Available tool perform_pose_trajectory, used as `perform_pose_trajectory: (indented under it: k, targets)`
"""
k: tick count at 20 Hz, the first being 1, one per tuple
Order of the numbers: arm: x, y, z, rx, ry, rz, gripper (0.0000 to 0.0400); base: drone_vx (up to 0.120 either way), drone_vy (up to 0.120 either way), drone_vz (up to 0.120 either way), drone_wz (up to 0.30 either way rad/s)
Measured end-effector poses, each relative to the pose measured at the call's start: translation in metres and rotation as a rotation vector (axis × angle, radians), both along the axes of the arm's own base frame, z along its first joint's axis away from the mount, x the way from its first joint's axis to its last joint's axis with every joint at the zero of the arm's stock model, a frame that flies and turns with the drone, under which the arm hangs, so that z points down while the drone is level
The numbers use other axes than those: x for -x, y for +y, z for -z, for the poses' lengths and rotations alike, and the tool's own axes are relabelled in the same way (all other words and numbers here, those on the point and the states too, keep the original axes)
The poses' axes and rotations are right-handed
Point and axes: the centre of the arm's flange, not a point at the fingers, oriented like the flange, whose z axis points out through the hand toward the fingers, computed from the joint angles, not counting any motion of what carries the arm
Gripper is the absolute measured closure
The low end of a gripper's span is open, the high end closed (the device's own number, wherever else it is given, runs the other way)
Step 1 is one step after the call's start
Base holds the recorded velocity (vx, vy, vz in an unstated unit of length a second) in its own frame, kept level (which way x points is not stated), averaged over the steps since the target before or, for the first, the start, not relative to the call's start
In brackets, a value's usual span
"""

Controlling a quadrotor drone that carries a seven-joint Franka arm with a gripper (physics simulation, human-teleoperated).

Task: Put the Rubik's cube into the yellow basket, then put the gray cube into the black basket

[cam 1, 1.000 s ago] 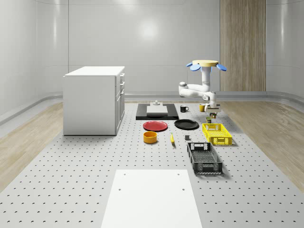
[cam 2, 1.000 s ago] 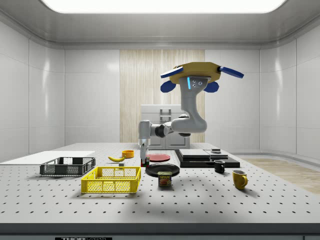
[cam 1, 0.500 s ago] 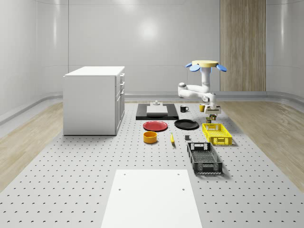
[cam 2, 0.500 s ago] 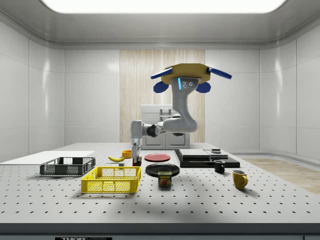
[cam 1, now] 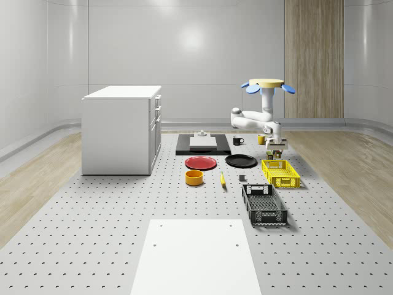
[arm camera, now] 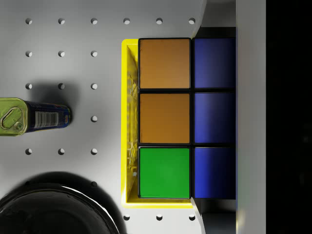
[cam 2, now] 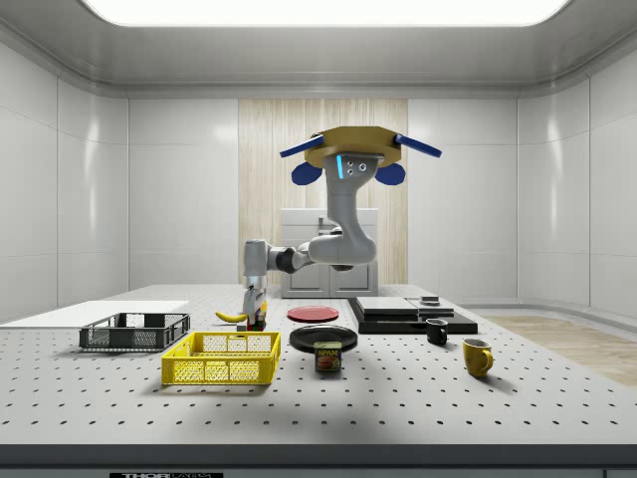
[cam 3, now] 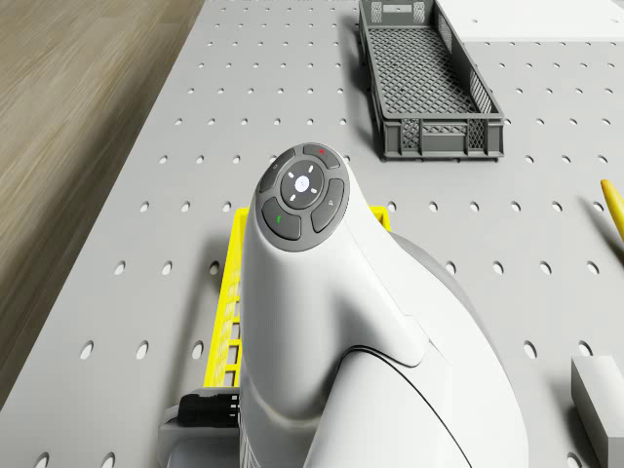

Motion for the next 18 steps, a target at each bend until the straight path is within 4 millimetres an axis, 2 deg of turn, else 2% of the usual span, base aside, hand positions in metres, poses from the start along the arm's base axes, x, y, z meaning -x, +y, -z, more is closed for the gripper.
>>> perform_pose_trajectory:
  k: [2, 10, 18]
  targets:
    - [0.0, 0.0, 0.0, 0.0, 0.0, 0.0, 0.0075, 0.12, 0.0, 0.0, 0.0]
    - [0.0, 0.0, 0.0, 0.0, 0.0, 0.0, 0.0075, 0.0, 0.0, -0.12, 0.0]
    - [0.0, 0.0, -0.026, 0.0, 0.0, 0.0, 0.0075, 0.0, 0.0, 0.0, 0.0]
